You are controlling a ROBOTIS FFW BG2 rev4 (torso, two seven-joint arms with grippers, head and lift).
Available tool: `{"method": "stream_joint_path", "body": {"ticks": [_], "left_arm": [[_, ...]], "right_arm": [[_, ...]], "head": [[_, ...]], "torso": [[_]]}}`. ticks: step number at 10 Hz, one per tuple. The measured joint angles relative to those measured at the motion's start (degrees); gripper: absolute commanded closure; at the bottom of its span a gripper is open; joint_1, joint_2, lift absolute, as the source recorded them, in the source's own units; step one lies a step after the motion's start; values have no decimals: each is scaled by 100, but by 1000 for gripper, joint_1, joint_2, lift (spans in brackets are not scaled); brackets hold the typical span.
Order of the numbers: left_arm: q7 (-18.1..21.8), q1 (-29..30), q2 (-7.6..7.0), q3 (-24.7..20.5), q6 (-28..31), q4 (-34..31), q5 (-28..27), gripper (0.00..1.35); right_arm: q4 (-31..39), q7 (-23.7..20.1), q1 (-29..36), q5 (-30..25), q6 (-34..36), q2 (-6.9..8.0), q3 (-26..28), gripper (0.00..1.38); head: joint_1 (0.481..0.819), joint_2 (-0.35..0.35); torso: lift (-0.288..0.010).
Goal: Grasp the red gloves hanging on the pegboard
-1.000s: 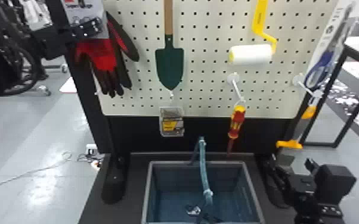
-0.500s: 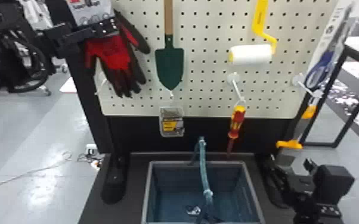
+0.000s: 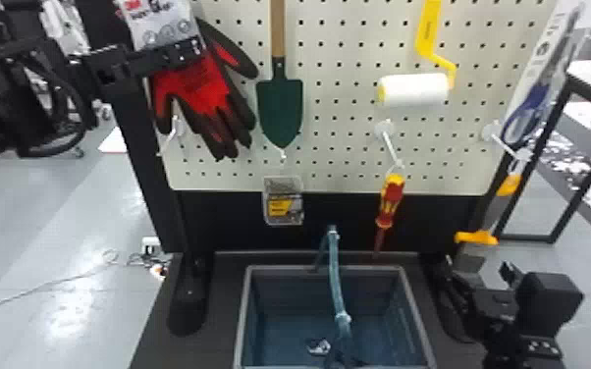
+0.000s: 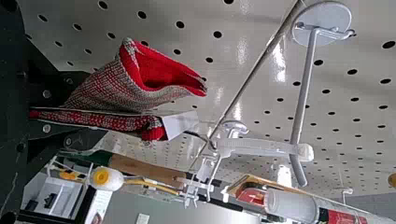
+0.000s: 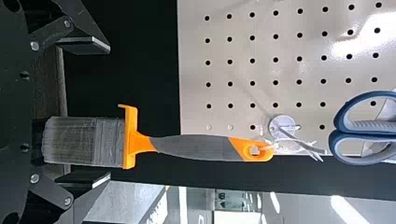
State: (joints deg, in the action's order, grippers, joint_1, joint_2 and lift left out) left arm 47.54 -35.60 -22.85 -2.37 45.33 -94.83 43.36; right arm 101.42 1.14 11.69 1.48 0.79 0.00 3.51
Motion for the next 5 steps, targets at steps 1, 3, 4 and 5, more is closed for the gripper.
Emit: {"method": "stream_joint_path", "body": {"ticks": [1,3,4,5], "left_arm": [[2,5,0,7,2,0,1,1210],[3,12,-6,10,-4,0,6,1210],[5,20,-8,15,-12,0,6,1210],[3,24,-9,22,-28,0,6,1210]], "right_arm": [[0,0,0,-4,0,0,0,323],[0,0,0,-15,0,0,0,323],[0,0,0,-16,0,0,0,323],[0,0,0,-16,0,0,0,323]], "head": [[549,0],[549,0],[549,0],[549,0]], "torso": [[-100],[-100],[-100],[-100]]}}
